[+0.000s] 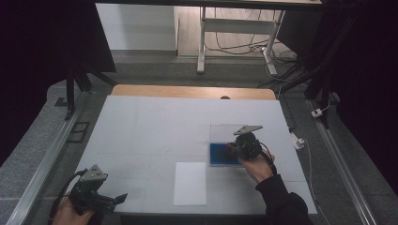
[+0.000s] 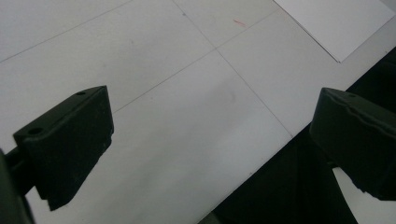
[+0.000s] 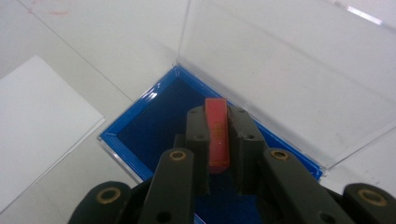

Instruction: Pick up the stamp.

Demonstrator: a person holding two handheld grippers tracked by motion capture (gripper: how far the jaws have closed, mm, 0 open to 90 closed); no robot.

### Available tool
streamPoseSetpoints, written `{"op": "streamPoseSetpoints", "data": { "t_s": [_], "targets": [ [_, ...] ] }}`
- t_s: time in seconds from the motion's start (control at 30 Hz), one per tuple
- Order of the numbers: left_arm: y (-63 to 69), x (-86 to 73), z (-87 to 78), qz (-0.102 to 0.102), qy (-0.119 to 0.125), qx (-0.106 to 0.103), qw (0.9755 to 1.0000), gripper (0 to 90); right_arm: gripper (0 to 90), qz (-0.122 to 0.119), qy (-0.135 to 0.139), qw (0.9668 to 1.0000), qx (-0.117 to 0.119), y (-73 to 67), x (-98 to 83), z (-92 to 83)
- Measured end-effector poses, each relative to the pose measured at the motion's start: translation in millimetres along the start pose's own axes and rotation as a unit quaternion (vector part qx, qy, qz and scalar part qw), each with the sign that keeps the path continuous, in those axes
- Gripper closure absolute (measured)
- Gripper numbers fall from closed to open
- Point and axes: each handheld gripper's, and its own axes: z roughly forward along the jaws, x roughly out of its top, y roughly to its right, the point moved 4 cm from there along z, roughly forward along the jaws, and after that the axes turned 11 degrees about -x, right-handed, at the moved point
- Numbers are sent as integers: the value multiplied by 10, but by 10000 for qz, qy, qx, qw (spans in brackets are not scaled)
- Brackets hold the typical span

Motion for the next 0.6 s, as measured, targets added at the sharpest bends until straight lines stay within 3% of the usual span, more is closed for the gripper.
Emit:
{"op": "streamPoseSetpoints", "data": {
  "t_s": [0.23,0.6],
  "targets": [
    [-11,-4,-13,-38,67,-74,9999,3,802,-62,219,9996,150,16,26,-97],
    [-11,-7,-25,-42,111,-144,9998,4,802,-209,452,9986,170,-12,75,-234]
  ]
}}
